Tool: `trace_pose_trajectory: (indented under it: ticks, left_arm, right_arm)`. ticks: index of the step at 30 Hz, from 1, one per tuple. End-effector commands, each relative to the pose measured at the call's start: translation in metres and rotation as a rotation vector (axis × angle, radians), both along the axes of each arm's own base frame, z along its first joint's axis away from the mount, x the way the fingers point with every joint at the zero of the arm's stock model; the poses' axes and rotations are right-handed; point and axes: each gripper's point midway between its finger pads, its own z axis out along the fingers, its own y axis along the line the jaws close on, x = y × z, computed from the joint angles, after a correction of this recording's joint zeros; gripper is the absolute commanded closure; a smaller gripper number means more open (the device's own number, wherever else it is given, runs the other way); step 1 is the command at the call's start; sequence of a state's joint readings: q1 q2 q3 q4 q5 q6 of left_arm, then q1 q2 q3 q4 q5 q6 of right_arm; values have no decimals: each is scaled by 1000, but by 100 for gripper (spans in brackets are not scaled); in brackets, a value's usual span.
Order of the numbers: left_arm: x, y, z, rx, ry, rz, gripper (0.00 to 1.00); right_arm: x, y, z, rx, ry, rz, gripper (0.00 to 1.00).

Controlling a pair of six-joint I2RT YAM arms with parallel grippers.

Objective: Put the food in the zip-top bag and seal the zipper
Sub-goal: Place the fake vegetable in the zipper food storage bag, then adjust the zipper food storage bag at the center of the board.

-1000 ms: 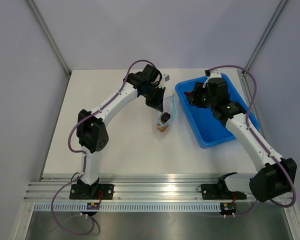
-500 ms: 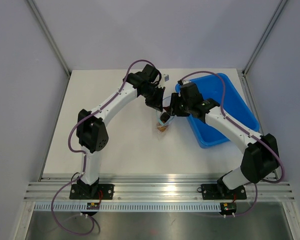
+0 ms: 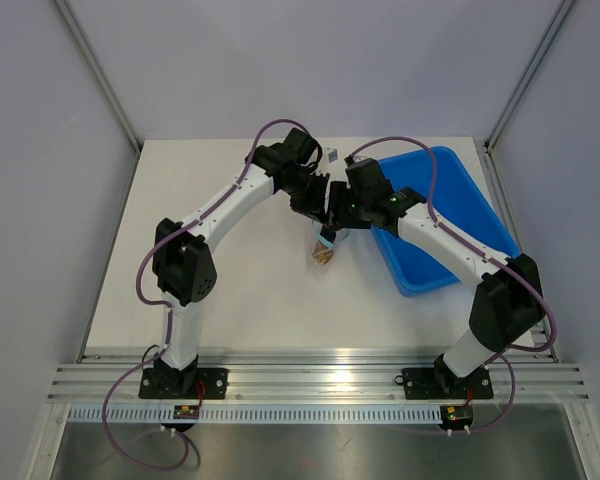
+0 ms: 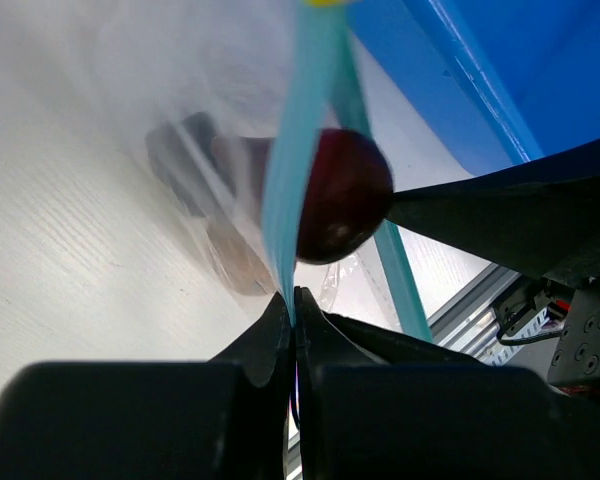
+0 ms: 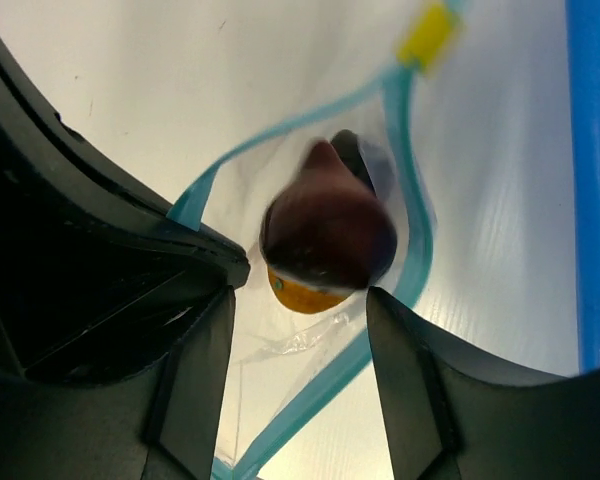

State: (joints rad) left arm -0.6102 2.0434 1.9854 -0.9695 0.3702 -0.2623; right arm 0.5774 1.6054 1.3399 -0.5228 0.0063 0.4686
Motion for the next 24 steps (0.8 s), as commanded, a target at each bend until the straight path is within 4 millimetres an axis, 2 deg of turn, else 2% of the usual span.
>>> trace_pose_trajectory:
  ticks: [1,9,13,15,18,20,24]
  left_arm:
    - [-1,-6,36,-89,-65,-14,100]
    - [0,-6,38,-86,-73,-15,100]
    - [0,-5,36,-81,-69,-13,100]
    - [0,-6,36,-83,-70,-14,100]
    - [0,-5,36,-81,-71,-15,100]
    - [-1,-5,37,-82,-73,-16,100]
    - [-2,-4,39,-82,-78,-21,100]
  right_arm:
    - [4,11,15,23,-20,9,37]
    - [-1,4,9,-11,2,-1,33]
    - [0,-13,31,-10,-81,-76,37]
    - [2,-26,29,-46,-100,-125,38]
    - [4,-33,20,-76,-71,-143,40]
    - [7,-30,10,-88,-47,-136,40]
    - [18,-27,-4,-107,-36,-143,48]
